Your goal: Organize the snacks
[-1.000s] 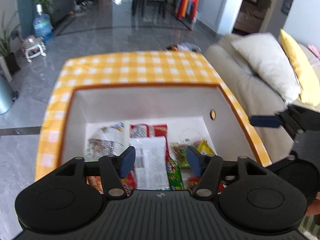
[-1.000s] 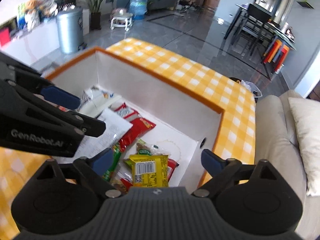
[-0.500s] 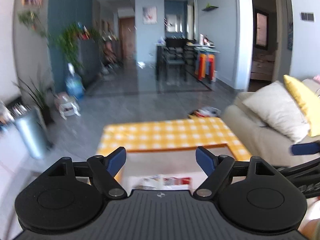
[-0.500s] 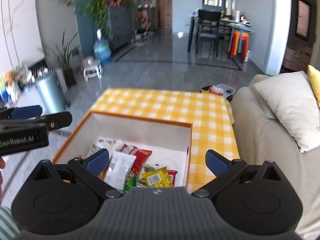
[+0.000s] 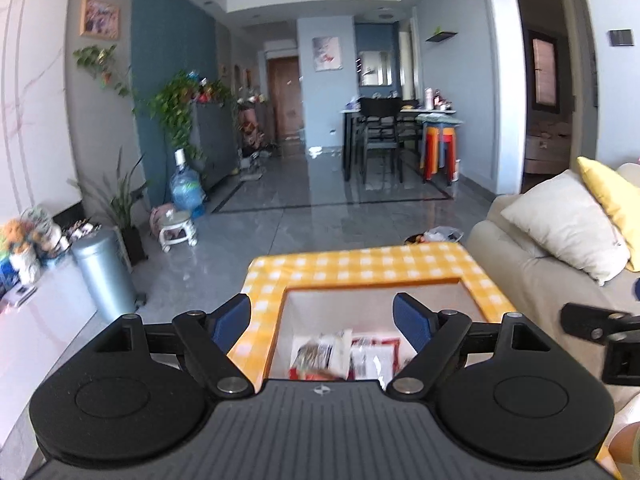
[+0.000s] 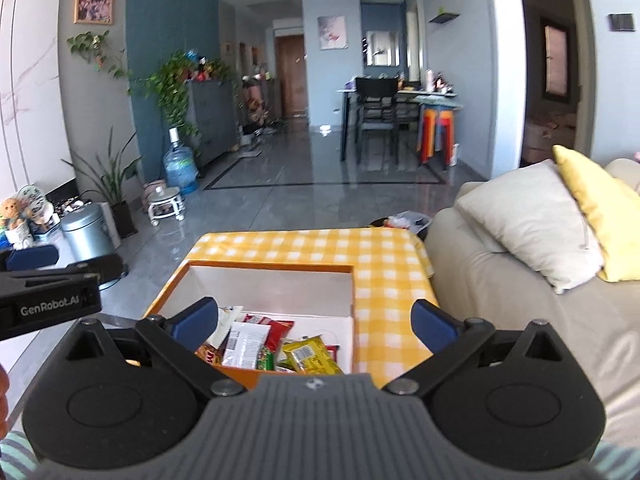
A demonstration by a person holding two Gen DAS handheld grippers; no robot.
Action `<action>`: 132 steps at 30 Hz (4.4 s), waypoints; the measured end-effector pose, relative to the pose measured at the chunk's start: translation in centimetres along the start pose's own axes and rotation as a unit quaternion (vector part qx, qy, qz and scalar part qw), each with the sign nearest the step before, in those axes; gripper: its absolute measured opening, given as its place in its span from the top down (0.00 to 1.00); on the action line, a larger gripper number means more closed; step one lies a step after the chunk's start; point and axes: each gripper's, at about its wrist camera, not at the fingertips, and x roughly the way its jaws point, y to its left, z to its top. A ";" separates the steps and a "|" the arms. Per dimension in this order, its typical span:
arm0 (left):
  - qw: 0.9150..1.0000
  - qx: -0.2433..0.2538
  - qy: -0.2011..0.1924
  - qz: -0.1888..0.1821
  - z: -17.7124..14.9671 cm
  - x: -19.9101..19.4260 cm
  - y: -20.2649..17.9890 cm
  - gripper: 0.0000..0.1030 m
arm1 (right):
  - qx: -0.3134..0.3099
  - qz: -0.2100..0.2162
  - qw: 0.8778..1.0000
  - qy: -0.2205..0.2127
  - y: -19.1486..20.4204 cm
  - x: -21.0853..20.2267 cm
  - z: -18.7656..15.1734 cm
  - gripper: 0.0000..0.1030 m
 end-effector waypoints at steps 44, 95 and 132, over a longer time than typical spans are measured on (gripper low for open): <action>0.995 -0.001 0.093 0.027 -7.0 2.6 -0.7 0.08 | -0.041 -0.011 0.998 0.050 1.7 5.6 -6.8 0.04; 0.996 -0.003 0.087 0.029 -6.5 2.2 -1.0 0.08 | -0.052 -0.009 0.997 0.052 2.1 5.5 -7.0 0.04; 0.996 -0.011 0.089 0.027 -6.2 1.5 -0.1 0.08 | -0.036 -0.008 0.997 0.067 1.6 5.5 -7.3 0.04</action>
